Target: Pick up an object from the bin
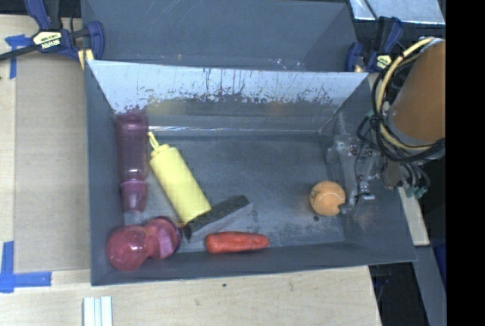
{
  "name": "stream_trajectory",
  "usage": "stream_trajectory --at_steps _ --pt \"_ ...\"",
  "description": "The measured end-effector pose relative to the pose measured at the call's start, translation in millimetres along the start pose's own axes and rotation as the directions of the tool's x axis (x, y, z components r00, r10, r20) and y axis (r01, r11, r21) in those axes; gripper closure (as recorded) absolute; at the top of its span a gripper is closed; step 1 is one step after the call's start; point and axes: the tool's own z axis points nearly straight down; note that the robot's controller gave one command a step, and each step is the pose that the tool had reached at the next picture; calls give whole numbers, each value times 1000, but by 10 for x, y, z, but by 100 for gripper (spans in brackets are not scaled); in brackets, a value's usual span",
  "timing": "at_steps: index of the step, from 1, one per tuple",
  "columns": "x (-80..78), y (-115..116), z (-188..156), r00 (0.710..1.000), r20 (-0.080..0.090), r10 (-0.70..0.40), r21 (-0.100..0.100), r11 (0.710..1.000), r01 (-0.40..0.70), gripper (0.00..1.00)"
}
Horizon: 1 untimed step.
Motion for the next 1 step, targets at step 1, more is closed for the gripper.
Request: stream_trajectory --at_steps 1 --pt "0 0 1 1000 0 0 0 1000 0 0"
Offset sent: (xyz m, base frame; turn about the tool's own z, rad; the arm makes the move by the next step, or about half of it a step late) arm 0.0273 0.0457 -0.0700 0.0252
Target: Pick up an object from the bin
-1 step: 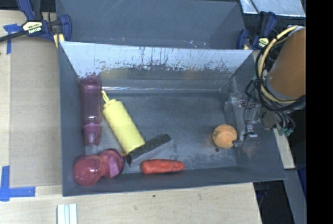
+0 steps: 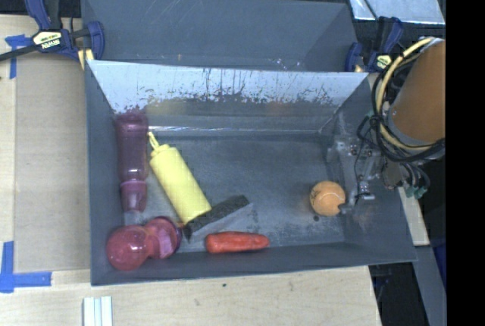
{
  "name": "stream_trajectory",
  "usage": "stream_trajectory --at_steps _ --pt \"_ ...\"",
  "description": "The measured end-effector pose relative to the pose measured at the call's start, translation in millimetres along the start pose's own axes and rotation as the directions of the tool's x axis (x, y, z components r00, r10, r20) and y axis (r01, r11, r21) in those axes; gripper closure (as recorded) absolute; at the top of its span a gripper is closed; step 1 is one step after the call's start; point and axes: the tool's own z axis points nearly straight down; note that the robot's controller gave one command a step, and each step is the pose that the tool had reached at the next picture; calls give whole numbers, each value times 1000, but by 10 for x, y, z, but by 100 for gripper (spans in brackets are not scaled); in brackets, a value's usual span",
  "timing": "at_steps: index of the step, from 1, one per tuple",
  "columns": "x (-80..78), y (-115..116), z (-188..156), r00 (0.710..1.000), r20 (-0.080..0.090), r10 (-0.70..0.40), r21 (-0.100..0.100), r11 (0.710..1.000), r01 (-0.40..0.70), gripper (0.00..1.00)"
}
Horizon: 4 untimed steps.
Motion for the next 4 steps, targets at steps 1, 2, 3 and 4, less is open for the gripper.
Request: stream_trajectory --at_steps 1,2,3,4 --pt "-268 487 738 1000 -3 21 -3 1000 -21 0" --pt "-38 306 863 998 10 60 4 998 -60 0" --pt "-84 1006 1365 1000 4 10 -4 1000 -10 0" --pt "32 951 1383 997 18 73 5 997 -74 0"
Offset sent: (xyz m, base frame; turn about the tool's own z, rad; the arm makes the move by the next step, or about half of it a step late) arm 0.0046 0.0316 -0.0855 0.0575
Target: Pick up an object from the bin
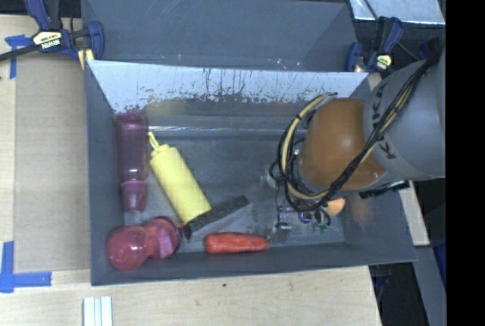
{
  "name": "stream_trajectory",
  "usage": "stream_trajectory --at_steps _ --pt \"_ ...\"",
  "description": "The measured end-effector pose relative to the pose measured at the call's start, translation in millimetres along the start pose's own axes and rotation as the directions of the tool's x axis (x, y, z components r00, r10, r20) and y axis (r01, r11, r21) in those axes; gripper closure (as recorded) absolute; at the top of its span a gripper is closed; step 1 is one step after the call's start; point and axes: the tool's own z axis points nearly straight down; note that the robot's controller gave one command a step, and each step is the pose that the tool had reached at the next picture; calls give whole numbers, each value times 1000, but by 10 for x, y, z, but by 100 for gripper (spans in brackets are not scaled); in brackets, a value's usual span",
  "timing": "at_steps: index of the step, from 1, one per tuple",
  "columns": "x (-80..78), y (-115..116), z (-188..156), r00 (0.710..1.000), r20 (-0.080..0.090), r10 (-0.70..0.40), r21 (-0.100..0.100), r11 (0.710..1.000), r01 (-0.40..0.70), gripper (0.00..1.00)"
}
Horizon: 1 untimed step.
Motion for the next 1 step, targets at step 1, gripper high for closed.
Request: stream_trajectory --at_steps 1 --pt "-17 96 5 1000 -2 -2 2 1000 2 0"
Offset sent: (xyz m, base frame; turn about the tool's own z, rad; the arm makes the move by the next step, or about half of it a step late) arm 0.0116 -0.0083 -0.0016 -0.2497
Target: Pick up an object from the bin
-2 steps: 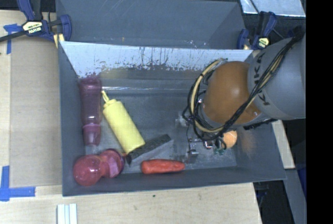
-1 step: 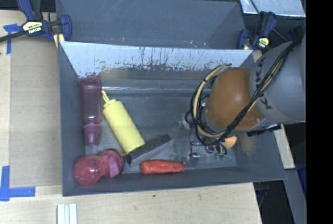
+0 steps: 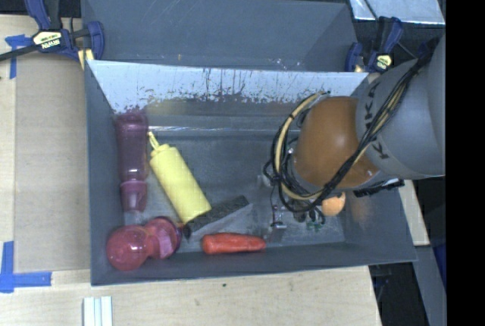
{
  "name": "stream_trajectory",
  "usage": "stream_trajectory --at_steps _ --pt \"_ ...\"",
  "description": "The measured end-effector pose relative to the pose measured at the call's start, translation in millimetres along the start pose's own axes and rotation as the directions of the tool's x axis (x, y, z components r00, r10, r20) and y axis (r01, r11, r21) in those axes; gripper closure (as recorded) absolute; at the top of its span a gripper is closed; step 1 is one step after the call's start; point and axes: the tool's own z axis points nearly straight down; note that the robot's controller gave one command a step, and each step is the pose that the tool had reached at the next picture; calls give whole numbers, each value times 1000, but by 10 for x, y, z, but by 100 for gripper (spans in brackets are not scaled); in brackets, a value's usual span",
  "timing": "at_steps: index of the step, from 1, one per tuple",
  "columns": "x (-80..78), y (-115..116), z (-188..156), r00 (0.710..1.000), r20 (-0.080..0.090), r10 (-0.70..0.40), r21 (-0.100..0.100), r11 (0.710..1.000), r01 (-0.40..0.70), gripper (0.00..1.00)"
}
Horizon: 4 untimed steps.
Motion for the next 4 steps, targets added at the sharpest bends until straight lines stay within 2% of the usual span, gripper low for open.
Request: stream_trajectory --at_steps 1,2,3,4 --pt "-65 13 3 986 6 -168 -1 986 168 0" --pt "46 582 -54 996 5 -91 -6 996 91 0" --pt "-84 1120 -41 977 5 -214 2 977 214 100" --pt "-84 1120 -41 977 5 -214 2 977 214 100"
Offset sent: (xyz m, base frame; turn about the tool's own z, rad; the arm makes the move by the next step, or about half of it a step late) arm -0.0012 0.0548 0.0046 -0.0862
